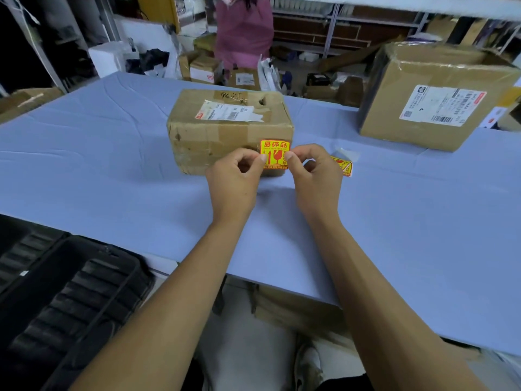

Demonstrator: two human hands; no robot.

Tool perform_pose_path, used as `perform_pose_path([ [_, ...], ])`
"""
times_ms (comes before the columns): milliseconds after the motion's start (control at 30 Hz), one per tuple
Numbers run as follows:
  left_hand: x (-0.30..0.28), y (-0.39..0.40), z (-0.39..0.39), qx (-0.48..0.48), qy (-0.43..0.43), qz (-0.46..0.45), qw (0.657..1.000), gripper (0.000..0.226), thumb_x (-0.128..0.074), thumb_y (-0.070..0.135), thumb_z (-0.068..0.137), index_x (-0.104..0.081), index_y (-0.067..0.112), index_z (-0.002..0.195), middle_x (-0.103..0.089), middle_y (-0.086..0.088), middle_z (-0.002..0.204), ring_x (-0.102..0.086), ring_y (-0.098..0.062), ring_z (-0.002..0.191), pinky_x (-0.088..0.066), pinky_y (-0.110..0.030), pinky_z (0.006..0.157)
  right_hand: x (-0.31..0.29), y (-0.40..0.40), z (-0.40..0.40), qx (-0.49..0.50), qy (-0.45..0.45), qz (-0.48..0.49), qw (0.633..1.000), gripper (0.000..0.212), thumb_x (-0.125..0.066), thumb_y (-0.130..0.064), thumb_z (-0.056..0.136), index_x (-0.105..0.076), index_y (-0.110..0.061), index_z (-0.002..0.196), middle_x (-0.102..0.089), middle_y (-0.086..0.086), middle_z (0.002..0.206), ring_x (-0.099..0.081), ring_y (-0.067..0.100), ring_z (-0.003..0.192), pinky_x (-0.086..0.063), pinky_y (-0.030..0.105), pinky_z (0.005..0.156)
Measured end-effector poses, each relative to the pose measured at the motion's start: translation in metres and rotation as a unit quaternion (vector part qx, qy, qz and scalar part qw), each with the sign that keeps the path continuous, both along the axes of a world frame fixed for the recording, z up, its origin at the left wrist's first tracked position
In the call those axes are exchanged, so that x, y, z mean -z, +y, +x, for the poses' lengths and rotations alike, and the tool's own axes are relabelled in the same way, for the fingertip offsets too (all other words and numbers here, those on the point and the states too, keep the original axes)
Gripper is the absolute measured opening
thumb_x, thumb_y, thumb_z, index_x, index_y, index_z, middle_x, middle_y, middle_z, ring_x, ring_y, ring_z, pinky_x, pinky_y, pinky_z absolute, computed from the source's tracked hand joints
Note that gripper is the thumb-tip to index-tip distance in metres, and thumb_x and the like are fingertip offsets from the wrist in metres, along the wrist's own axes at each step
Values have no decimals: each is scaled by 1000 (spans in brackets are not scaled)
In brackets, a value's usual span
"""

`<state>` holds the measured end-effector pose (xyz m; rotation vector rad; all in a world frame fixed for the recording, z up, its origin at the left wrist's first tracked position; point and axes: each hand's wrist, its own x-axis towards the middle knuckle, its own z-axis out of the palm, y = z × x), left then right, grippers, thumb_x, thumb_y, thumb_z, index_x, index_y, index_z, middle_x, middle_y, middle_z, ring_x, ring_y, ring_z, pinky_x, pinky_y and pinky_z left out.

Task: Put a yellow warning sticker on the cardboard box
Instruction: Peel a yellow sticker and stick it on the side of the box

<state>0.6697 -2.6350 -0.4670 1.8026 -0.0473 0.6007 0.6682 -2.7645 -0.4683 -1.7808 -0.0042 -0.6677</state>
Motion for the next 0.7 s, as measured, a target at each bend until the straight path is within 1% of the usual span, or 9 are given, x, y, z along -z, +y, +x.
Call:
perform_pose_path([
  [100,1,0,2,-7,5,-13,1000,12,-74,23,85,-74,15,77,-68,15,66,-58,1,62,-45,-16,65,1,1,2,0,0,-15,1000,20,-73,-21,85,-61,-29,71,-63,-4,73,-50,9,58,-41,24,60],
  [267,1,0,4,-19,15,-2,1000,15,-74,27,84,-75,16,75,-66,18,64,-58,-1,61,-48,-26,68,2,-1,7,2,13,5,1000,14,-73,-21,86,-68,-16,74,-66,-1,70,-53,7,60,-43,21,61],
  [433,0,0,3,-27,19,-1,999,16,-74,28,84,-73,18,72,-64,17,61,-56,-2,58,-47,-27,64,2,1,13,9,15,-11,1000,16,-73,-22,86,-67,-16,73,-65,0,68,-52,7,58,-42,19,59],
  [467,0,0,3,-27,19,0,999,17,-74,28,84,-73,19,71,-64,17,60,-56,-2,57,-47,-27,64,2,1,13,10,17,-12,1000,16,-73,-22,86,-67,-17,72,-66,0,68,-52,7,59,-42,20,60],
  [567,1,1,5,-29,25,3,999,17,-74,27,85,-73,17,72,-63,17,60,-54,1,55,-43,-21,61,3,1,14,12,19,-11,1000,17,-73,-23,86,-67,-16,72,-66,1,68,-53,8,59,-43,21,59],
  [700,1,0,6,-28,36,2,999,18,-75,27,84,-70,19,69,-62,17,58,-53,2,53,-40,-18,58,2,0,15,13,25,-15,999,20,-71,-24,88,-69,-10,74,-64,-2,64,-49,2,56,-41,17,57],
])
